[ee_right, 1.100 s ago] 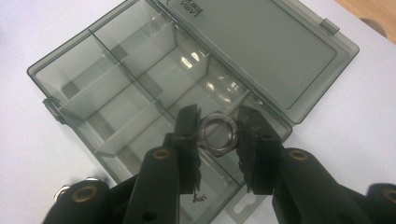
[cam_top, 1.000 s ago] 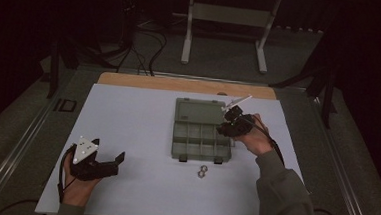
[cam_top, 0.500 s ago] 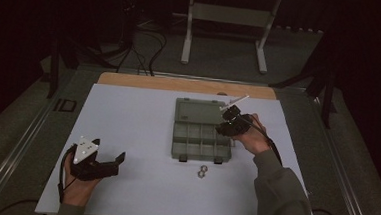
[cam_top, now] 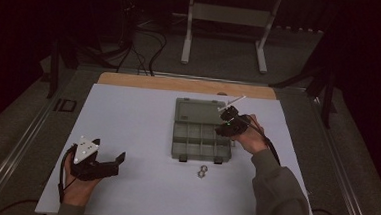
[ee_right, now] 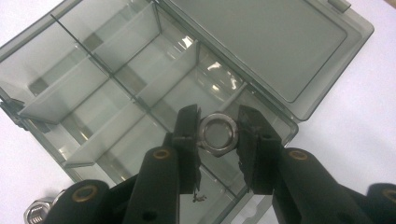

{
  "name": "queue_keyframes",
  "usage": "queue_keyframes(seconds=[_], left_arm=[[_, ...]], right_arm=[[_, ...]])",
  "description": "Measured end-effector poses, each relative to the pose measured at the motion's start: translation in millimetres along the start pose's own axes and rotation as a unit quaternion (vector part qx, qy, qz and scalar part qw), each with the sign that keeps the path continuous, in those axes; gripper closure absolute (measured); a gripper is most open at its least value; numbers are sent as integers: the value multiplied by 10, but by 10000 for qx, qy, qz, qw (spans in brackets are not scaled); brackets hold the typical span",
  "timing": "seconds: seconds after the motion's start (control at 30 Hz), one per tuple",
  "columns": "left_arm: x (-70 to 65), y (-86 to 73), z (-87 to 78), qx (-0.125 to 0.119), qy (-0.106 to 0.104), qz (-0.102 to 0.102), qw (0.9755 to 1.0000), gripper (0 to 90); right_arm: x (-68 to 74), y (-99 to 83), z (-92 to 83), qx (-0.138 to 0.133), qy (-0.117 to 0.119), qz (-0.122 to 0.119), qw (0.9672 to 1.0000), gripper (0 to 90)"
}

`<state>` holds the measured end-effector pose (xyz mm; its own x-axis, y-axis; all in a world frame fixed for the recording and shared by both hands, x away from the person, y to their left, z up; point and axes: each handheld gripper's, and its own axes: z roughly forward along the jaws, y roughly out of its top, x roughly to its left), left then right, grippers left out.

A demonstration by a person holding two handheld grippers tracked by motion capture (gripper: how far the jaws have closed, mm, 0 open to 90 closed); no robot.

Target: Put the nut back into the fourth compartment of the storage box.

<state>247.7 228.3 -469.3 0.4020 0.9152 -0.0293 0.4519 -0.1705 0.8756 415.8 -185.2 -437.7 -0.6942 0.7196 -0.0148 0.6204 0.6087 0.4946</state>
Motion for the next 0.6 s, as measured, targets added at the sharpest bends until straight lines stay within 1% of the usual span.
queue_keyframes(seconds=[0.37, 0.47, 0.6], left_arm=[[-3, -1, 4, 2, 0, 5, 10000, 45], [-6, -1, 5, 7, -5, 10, 10000, 45], [-5, -1, 5, 8, -4, 11, 10000, 45]], right_arm=[[-16, -5, 39, 77, 10, 61, 10000, 703], [-20, -7, 48, 98, 5, 46, 9999, 702], [-19, -6, 64, 126, 11, 94, 9999, 702]])
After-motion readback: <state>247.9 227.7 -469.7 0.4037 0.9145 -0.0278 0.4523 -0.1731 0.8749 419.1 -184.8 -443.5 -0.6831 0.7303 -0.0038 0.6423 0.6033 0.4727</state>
